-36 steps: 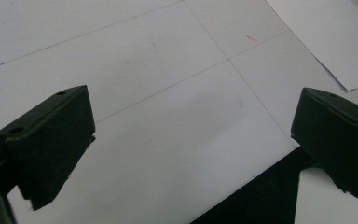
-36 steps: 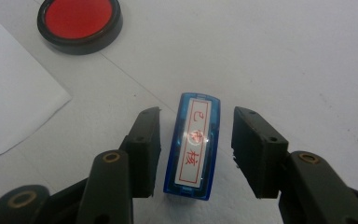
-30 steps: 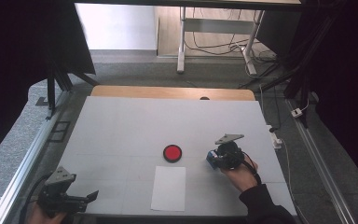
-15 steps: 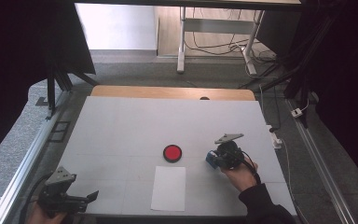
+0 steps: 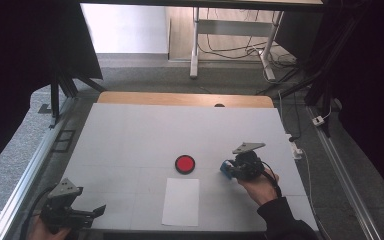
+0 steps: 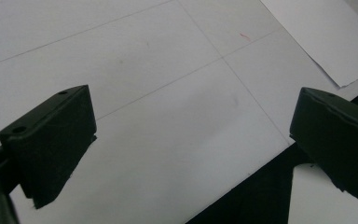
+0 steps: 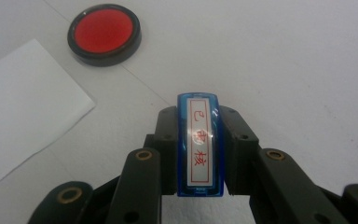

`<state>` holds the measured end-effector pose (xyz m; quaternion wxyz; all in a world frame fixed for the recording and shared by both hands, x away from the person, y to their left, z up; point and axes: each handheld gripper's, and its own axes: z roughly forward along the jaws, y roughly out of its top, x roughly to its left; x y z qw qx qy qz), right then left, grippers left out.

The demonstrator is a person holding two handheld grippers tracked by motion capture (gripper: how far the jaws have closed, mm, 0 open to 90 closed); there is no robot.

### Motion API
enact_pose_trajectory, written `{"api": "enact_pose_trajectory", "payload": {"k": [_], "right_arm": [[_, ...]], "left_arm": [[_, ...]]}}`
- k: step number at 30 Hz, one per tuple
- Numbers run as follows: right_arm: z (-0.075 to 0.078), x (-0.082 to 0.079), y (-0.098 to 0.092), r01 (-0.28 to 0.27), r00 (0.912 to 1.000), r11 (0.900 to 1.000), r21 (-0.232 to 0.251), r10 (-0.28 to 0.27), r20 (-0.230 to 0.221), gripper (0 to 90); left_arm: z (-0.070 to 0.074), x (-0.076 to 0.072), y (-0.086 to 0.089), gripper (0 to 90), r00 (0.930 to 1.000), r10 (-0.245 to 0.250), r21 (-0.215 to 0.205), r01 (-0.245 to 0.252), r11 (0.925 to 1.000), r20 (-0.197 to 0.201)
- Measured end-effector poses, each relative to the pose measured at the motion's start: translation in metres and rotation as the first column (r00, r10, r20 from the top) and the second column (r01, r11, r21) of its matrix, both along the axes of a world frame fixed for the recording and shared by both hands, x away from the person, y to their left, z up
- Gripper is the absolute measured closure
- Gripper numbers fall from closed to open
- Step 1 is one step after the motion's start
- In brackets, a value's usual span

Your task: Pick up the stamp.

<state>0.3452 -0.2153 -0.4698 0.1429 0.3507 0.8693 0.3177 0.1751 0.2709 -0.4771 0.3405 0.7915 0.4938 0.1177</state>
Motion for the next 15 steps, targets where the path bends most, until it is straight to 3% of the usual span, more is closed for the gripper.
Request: {"api": "enact_pose_trajectory", "payload": {"k": [5, 15], "right_arm": [[0.006, -0.005, 0.001, -0.012, 0.9992, 1.000, 0.016, 0.011, 0.037, 71.3], [0.017, -0.013, 0.001, -0.026, 0.9975, 0.998, 0.064, 0.021, 0.068, 71.3]], "left_arm": [[0.000, -0.001, -0.001, 0.0, 1.0000, -0.006, 0.011, 0.005, 0.9999, 0.005], [0.000, 0.000, 0.000, 0.0, 1.0000, -0.005, -0.003, 0.005, 1.0000, 0.002]]}}
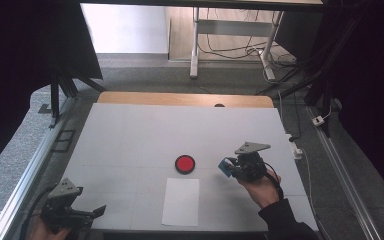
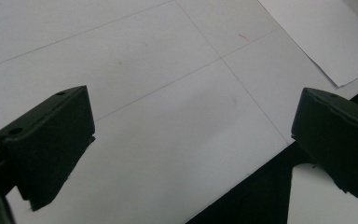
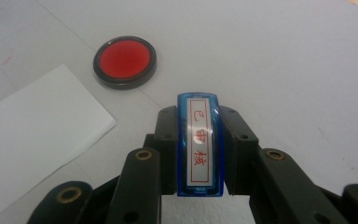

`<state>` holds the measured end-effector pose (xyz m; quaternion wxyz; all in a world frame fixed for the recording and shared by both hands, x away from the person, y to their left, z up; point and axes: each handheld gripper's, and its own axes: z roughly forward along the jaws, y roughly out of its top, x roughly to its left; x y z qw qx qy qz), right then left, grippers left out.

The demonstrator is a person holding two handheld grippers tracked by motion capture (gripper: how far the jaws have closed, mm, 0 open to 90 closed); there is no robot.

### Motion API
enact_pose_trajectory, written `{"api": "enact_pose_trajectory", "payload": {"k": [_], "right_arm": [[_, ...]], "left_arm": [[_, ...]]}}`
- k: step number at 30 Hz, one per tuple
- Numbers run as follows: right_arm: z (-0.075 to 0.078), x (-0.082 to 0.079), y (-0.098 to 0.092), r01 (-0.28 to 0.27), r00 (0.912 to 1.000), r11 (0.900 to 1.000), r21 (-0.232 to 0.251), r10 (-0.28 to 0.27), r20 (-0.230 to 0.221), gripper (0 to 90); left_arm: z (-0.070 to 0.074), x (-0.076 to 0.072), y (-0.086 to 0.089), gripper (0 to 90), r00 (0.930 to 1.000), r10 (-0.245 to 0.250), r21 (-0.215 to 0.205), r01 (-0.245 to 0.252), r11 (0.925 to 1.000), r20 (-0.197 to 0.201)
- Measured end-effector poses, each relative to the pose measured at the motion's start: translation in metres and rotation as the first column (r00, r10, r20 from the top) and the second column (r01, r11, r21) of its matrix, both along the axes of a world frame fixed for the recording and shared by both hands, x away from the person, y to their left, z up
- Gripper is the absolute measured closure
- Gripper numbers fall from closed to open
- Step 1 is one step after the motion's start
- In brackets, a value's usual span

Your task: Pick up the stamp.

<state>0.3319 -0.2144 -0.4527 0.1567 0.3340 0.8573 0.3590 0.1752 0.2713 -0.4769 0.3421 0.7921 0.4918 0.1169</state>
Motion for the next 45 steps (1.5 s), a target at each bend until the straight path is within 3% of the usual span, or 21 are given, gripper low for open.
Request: {"api": "enact_pose_trajectory", "payload": {"k": [8, 16, 22, 34, 38, 45], "right_arm": [[0.009, -0.009, 0.001, -0.036, 0.9989, 0.999, 0.013, 0.036, 0.031, 71.3], [0.016, -0.016, 0.007, -0.110, 0.9933, 0.991, 0.081, 0.107, 0.043, 71.3], [0.020, -0.019, 0.013, -0.135, 0.9905, 0.985, 0.105, 0.131, 0.041, 71.3], [0.026, -0.026, 0.034, -0.211, 0.9776, 0.963, 0.168, 0.207, 0.040, 71.3], [0.028, -0.028, 0.041, -0.239, 0.9711, 0.957, 0.164, 0.235, 0.043, 71.3], [0.033, -0.033, 0.053, -0.289, 0.9572, 0.936, 0.202, 0.287, 0.038, 71.3]], "left_arm": [[0.000, 0.001, -0.001, 0.0, 0.9998, -0.019, 0.000, 0.019, 0.9998, -0.009], [-0.001, 0.002, -0.001, 0.0, 0.9994, -0.030, -0.008, 0.030, 0.9995, -0.017], [-0.001, 0.002, -0.001, 0.0, 0.9994, -0.031, -0.008, 0.031, 0.9995, -0.016], [-0.001, 0.003, 0.001, 0.4, 0.9992, -0.034, -0.018, 0.033, 0.9993, -0.023], [-0.001, 0.003, 0.001, 0.5, 0.9990, -0.038, -0.025, 0.037, 0.9990, -0.025], [-0.001, 0.004, 0.002, 0.6, 0.9984, -0.048, -0.040, 0.047, 0.9981, -0.030]]}}
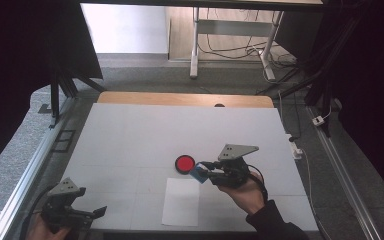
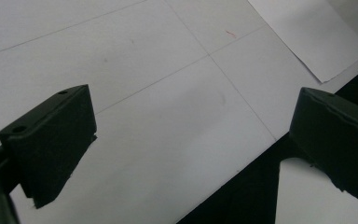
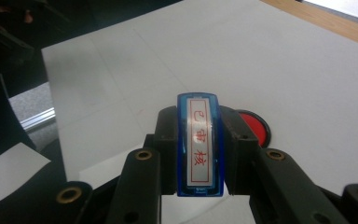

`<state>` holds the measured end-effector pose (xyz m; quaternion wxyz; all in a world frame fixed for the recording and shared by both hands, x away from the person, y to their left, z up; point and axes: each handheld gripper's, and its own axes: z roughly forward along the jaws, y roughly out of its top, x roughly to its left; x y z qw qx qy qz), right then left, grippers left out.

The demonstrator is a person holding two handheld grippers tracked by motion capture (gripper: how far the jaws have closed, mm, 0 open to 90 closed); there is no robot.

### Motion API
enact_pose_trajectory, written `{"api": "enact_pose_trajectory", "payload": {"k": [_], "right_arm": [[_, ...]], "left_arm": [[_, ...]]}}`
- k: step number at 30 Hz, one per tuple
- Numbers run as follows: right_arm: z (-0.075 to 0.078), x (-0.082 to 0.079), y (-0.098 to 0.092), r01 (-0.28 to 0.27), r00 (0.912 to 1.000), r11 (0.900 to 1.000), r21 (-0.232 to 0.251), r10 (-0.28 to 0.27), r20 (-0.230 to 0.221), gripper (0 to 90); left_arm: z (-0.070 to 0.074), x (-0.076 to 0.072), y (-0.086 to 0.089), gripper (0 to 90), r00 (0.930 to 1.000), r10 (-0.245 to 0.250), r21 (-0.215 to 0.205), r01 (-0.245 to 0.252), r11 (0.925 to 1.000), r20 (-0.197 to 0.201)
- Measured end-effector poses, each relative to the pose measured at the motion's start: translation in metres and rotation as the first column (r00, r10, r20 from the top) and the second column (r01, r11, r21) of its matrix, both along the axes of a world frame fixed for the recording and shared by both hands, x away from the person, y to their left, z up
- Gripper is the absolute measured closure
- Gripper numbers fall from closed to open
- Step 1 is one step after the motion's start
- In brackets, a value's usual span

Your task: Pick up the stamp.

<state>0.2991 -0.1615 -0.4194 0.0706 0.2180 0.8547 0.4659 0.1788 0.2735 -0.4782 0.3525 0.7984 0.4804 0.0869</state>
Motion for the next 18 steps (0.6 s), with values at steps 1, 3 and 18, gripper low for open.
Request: {"api": "enact_pose_trajectory", "payload": {"k": [1, 3, 18], "right_arm": [[0.000, 0.000, 0.003, -0.008, 1.0000, 1.000, 0.003, 0.008, 0.001, 71.3], [0.001, -0.001, 0.005, -0.014, 0.9999, 1.000, 0.001, 0.014, 0.002, 71.3], [0.004, -0.004, 0.021, -0.075, 0.9970, 0.997, 0.009, 0.075, 0.021, 71.3]], "left_arm": [[0.000, 0.000, 0.000, 0.6, 1.0000, -0.001, -0.002, 0.001, 1.0000, 0.000], [0.000, 0.000, 0.000, 0.6, 1.0000, 0.000, -0.002, 0.000, 1.0000, 0.002], [0.001, -0.002, 0.000, 0.6, 0.9999, -0.013, -0.005, 0.013, 0.9999, 0.012]]}}
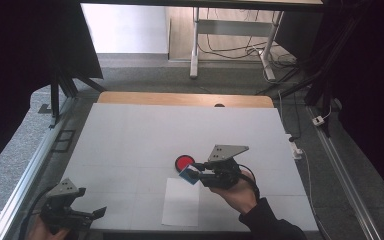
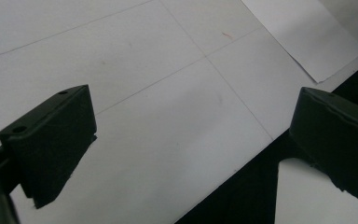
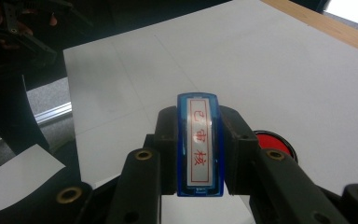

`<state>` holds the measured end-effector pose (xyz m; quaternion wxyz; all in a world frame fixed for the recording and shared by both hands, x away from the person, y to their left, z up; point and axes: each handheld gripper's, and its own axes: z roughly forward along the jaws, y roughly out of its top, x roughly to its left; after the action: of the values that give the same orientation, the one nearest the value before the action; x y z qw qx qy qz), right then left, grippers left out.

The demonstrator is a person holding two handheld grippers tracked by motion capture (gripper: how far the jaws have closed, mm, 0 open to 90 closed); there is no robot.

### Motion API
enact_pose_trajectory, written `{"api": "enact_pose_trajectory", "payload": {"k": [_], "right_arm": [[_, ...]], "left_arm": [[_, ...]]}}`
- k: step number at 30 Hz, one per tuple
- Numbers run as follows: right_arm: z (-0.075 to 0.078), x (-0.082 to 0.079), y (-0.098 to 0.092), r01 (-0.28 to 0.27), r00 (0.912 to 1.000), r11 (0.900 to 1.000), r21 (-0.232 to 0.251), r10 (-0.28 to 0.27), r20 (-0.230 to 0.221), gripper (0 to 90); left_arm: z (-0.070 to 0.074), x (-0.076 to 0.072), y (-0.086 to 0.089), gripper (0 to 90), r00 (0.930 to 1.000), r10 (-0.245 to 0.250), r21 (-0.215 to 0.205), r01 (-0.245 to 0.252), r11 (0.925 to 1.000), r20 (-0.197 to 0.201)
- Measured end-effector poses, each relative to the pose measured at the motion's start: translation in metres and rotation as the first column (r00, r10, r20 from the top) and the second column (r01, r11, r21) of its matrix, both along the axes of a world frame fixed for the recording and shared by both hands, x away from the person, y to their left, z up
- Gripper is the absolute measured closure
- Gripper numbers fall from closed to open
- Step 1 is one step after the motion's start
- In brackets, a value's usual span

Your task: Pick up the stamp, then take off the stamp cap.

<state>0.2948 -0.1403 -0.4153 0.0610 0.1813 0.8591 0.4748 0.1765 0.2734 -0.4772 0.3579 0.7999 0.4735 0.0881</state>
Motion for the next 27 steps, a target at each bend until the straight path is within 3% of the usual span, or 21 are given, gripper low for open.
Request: {"api": "enact_pose_trajectory", "payload": {"k": [4, 7, 13, 16, 21, 22, 27], "right_arm": [[0.002, -0.001, -0.001, -0.002, 1.0000, 1.000, 0.005, 0.002, 0.004, 71.2], [0.003, -0.002, -0.002, -0.010, 0.9999, 1.000, 0.007, 0.010, 0.006, 71.3], [0.004, -0.003, -0.003, -0.008, 1.0000, 1.000, 0.015, 0.008, 0.000, 71.3], [0.005, -0.004, -0.004, -0.014, 0.9999, 1.000, 0.016, 0.013, 0.003, 71.3], [0.006, -0.005, -0.005, -0.019, 0.9998, 1.000, 0.021, 0.019, 0.003, 71.3], [0.006, -0.006, -0.005, -0.019, 0.9998, 1.000, 0.025, 0.019, 0.001, 71.3], [0.009, -0.007, -0.006, -0.029, 0.9995, 0.999, 0.028, 0.028, 0.012, 71.3]], "left_arm": [[0.000, 0.001, 0.000, 0.6, 0.9999, -0.010, -0.011, 0.010, 0.9999, -0.007], [0.002, 0.001, -0.002, 0.5, 0.9986, -0.036, -0.005, 0.036, 0.9993, 0.039], [0.005, 0.006, -0.007, 0.4, 0.9944, -0.092, -0.021, 0.093, 0.9954, 0.052], [0.006, 0.011, -0.015, 0.0, 0.9868, -0.150, -0.027, 0.152, 0.9880, 0.060], [0.006, 0.017, -0.027, 0.0, 0.9787, -0.194, -0.023, 0.196, 0.9803, 0.066], [0.006, 0.020, -0.033, 0.0, 0.9725, -0.222, -0.024, 0.224, 0.9742, 0.070], [0.005, 0.025, -0.043, 0.0, 0.9651, -0.251, -0.012, 0.252, 0.9676, 0.076]]}}
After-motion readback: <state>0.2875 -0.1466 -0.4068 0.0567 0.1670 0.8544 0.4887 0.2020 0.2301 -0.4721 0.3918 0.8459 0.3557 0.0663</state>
